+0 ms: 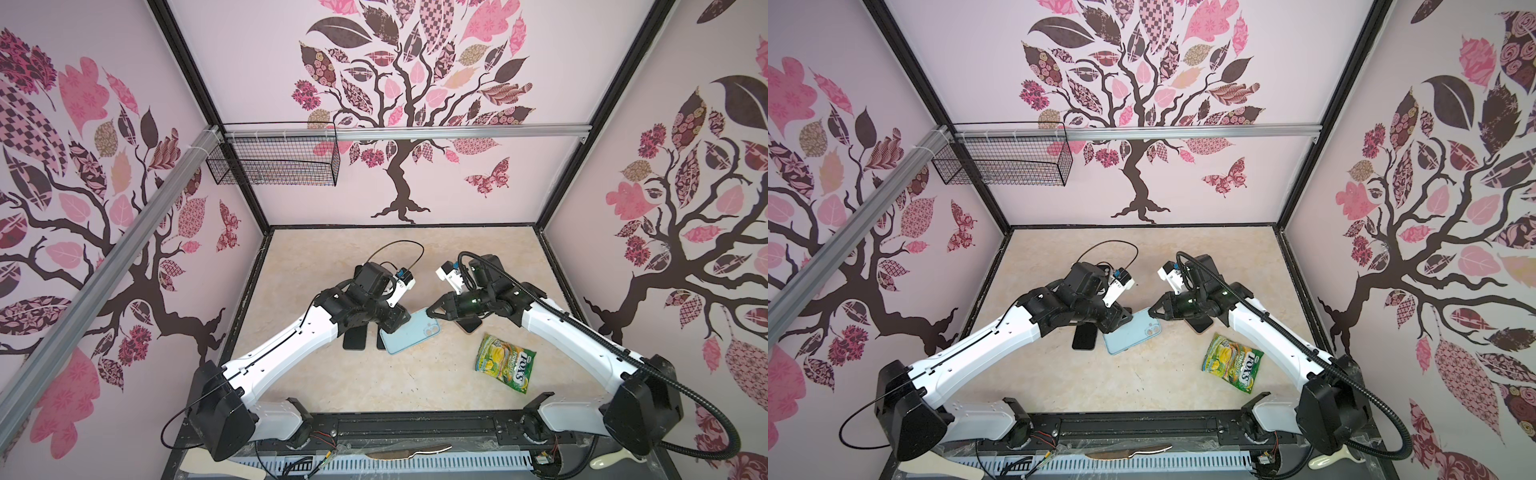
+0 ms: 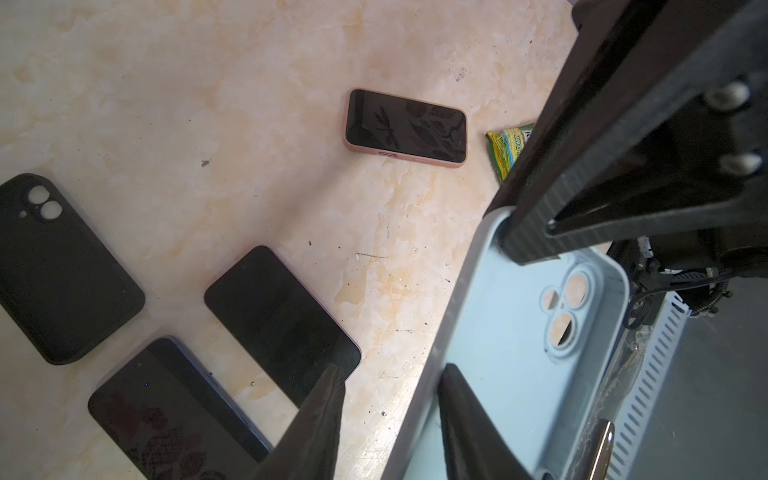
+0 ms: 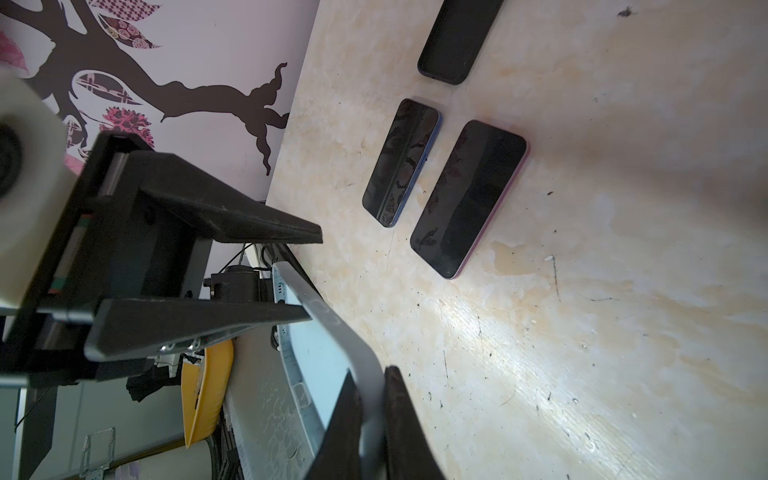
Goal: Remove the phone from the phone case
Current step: 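Grasp the pale blue case with the left gripper while the right releases and withdraws, then lay the pale blue case beside the black case with the left gripper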
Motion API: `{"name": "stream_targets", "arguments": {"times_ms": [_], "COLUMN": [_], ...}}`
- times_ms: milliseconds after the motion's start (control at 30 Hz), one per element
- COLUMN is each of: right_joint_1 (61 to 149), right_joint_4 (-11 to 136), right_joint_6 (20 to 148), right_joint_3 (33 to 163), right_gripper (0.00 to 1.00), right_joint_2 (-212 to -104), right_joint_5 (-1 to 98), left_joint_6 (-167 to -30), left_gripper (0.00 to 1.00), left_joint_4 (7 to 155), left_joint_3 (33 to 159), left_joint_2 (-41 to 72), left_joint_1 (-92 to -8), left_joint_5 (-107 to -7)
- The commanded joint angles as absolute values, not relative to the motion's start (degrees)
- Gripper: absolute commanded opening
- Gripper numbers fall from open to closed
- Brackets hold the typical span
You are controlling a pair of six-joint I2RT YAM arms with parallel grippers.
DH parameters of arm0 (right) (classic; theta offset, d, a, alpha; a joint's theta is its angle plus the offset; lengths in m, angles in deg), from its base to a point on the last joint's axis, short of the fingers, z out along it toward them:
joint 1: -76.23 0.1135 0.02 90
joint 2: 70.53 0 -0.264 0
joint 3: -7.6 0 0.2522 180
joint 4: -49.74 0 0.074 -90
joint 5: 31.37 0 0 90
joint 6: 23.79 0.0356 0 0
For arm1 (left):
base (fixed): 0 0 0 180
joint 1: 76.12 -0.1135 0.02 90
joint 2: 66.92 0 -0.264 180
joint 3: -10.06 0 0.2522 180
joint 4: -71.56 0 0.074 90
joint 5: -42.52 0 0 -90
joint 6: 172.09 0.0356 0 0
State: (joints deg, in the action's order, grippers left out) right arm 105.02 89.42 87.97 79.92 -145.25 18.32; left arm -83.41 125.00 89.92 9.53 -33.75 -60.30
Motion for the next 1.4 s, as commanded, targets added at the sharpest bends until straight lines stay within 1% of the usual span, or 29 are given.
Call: {"name": "stream_targets", "arguments": {"times_ms": [0,200,333,367,500,533,567,633,700,767,833,867,900,933,1000,1133,1267,1300,1367], "right_joint_1": [105.13,105.12,105.10,105.14,105.11,105.14,105.06,105.09,105.10,105.11,105.07,105.06,105.05,105.07,105.01,105.05,105.00,105.05,105.05], "right_joint_4": [90.59,90.16,90.13,90.07,89.16,88.71,88.58,87.78,86.50,84.78,81.95,80.48,78.90,76.66,71.75,66.61,61.81,60.85,60.24], "right_joint_6": [87.16,87.39,87.48,87.57,88.56,88.98,89.27,90.01,90.87,91.80,93.11,93.71,94.28,94.71,95.62,95.71,93.51,92.84,91.61], "right_joint_3": [82.54,82.58,82.62,82.62,82.63,82.48,82.56,82.13,81.02,79.29,76.52,74.88,73.12,71.01,66.31,60.77,56.87,56.26,55.88], "right_gripper": [0.00,0.00,0.00,0.00,0.00,0.03,0.11,0.29,0.51,0.65,0.73,0.81,0.86,0.89,0.92,0.94,0.96,0.98,0.99], "right_joint_2": [-145.43,-145.53,-145.38,-145.25,-143.84,-143.24,-142.44,-140.56,-137.85,-134.79,-131.66,-130.07,-128.51,-127.16,-123.89,-120.60,-119.24,-119.16,-119.68], "right_joint_5": [17.52,16.87,17.29,17.68,21.01,22.24,24.23,28.76,35.11,42.36,48.50,51.09,53.12,54.50,57.54,62.98,64.62,64.69,64.20], "left_joint_6": [-82.14,-81.79,-81.74,-81.76,-82.37,-82.82,-83.42,-84.73,-86.93,-88.99,-90.94,-91.98,-93.23,-94.31,-96.77,-101.31,-104.74,-105.24,-106.77], "left_gripper": [0.32,0.12,0.02,0.00,0.00,0.00,0.00,0.00,0.00,0.00,0.00,0.00,0.00,0.00,0.00,0.00,0.00,0.00,0.00], "left_joint_4": [125.92,126.10,126.14,126.15,125.94,125.77,125.50,124.84,123.87,123.27,122.94,122.81,122.48,122.25,122.25,123.26,120.49,119.41,118.86], "left_joint_3": [91.71,91.73,91.99,92.02,92.30,92.44,92.55,92.63,92.86,93.33,93.96,94.35,94.65,94.98,96.09,98.91,99.06,99.09,99.84], "left_joint_2": [9.70,10.38,10.60,10.58,10.69,10.65,10.77,10.74,10.95,11.83,13.18,13.97,14.94,15.71,18.34,23.41,27.08,27.84,29.49], "left_joint_1": [-33.64,-33.42,-33.31,-33.28,-33.30,-33.27,-33.31,-33.31,-33.31,-33.31,-33.32,-33.47,-33.56,-33.64,-34.20,-36.27,-39.73,-40.50,-41.61], "left_joint_5": [-60.19,-61.97,-61.66,-61.34,-59.08,-57.82,-56.17,-53.04,-48.81,-44.54,-41.41,-40.19,-38.88,-37.67,-35.34,-33.68,-36.66,-37.09,-36.15]}}
